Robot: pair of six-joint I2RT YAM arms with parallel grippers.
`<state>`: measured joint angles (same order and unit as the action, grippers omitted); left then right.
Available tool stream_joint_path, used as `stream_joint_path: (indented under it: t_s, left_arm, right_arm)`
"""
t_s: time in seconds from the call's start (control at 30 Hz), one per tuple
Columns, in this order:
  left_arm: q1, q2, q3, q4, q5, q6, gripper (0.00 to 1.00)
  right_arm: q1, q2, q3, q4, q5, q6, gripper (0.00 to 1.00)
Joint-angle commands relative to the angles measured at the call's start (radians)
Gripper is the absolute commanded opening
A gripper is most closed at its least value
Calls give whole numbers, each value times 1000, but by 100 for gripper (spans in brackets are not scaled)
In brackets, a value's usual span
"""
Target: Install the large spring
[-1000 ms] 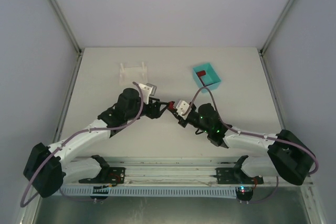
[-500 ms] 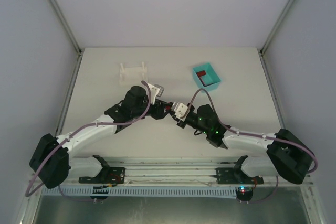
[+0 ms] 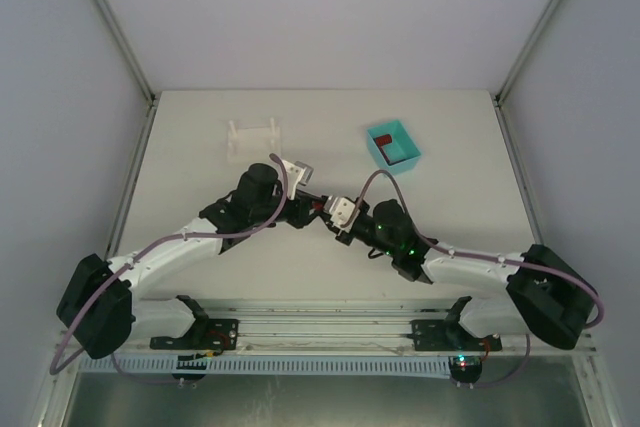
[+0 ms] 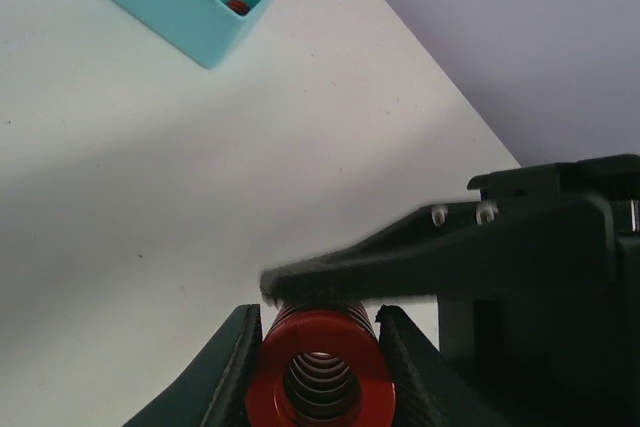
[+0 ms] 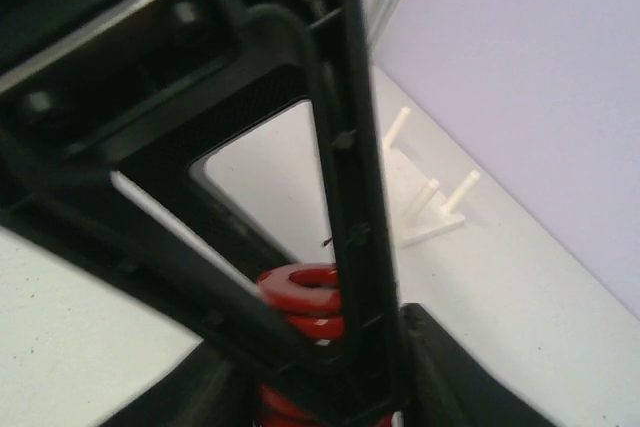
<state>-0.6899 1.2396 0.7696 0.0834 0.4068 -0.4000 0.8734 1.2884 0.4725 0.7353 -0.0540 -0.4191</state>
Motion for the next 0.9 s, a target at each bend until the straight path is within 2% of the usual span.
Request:
stream_joint_path:
  t_s: [0.0, 0.2, 0.3, 0.57, 0.67, 0.87]
  left_arm:
    - [-13, -23, 36, -21, 42, 0, 0]
    - [1, -56, 94, -127, -131, 33, 0]
    - [18, -57, 130, -165, -226, 53, 0]
    - [89, 27, 239, -238, -492, 111, 0]
    - [132, 82, 288, -250, -563, 138, 0]
    - [260, 204, 397, -280, -631, 186, 0]
  right_arm:
    - [6, 9, 58, -33, 69, -10, 48]
    - [6, -59, 95, -236, 184, 67, 100]
    - [7, -110, 118, -378, 287, 172, 99]
    - [5, -263, 212, -737, 440, 557, 99]
    - [4, -255, 256, -848, 463, 566, 99]
    - [2, -215, 212, -838, 515, 592, 99]
